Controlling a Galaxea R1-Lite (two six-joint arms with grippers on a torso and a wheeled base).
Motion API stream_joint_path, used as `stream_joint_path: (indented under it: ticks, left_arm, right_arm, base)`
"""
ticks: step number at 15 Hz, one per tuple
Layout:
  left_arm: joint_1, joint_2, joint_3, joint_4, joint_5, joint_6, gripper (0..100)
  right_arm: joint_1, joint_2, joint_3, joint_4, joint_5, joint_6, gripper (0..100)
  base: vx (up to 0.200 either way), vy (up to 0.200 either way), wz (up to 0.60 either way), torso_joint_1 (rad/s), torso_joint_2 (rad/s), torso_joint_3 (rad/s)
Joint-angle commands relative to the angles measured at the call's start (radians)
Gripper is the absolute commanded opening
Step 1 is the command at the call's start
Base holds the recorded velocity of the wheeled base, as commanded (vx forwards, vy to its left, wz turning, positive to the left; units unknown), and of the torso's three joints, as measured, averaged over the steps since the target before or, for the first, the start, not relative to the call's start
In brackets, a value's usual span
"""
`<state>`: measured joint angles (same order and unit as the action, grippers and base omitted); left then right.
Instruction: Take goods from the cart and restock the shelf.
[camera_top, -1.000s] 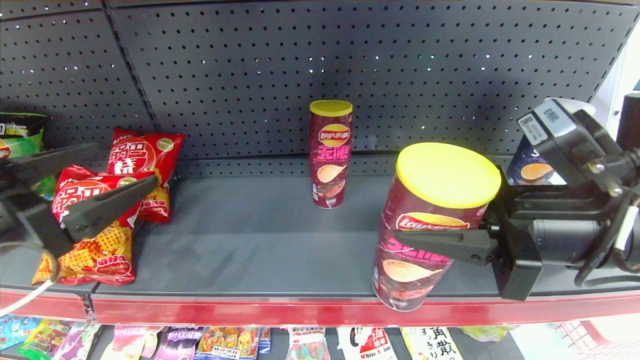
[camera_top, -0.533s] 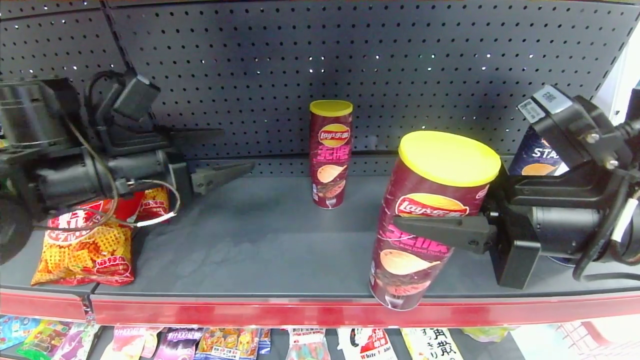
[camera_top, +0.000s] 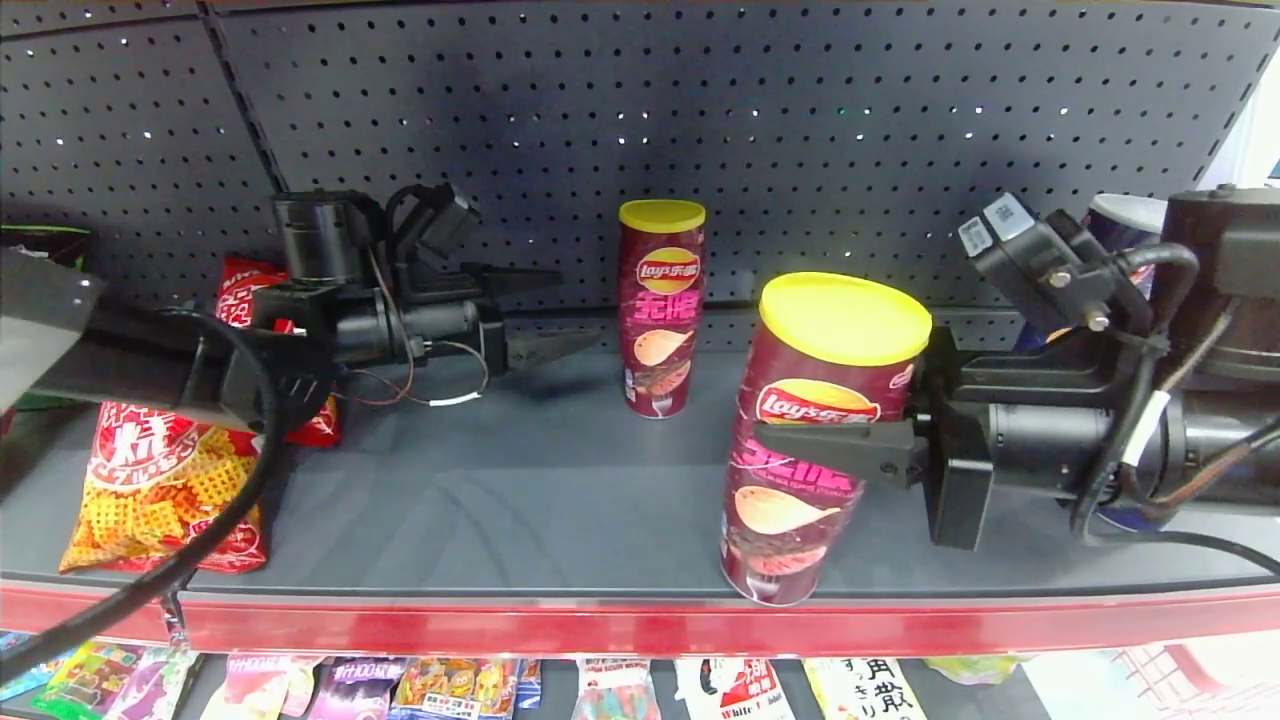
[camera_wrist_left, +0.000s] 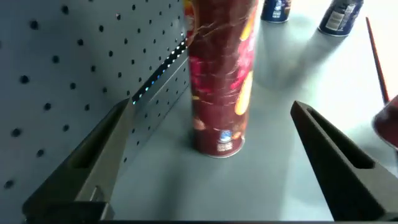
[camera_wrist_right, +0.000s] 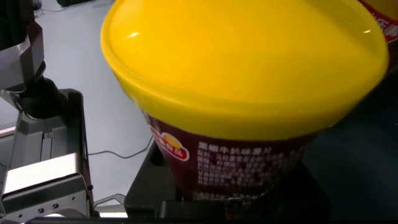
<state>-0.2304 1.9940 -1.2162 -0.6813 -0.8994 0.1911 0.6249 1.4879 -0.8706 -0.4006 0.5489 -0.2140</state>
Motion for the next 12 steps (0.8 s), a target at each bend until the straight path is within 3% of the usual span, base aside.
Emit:
stream_joint_path:
  ticks: [1, 5, 12]
  left_arm:
    - [-0.003, 0.085, -0.071, 0.000, -0.007, -0.001, 100]
    - [-0.017, 0.161, -0.197, 0.002, -0.015, -0.005, 100]
    - [-0.089, 0.187, -0.247, 0.000, -0.013, -0.042, 100]
  right_arm:
    - [-0.002, 0.020, 0.004, -0.003, 0.000, 0.002, 0]
    - [-0.002, 0.032, 0.002, -0.004, 0.000, 0.002, 0]
    - [-0.004, 0.055, 0.001, -0.018, 0.003, 0.004, 0]
  base:
    - [0.000, 0.000, 0.00, 0.000, 0.00, 0.000]
    - [0.000, 0.000, 0.00, 0.000, 0.00, 0.000]
    - [0.000, 0.000, 0.00, 0.000, 0.00, 0.000]
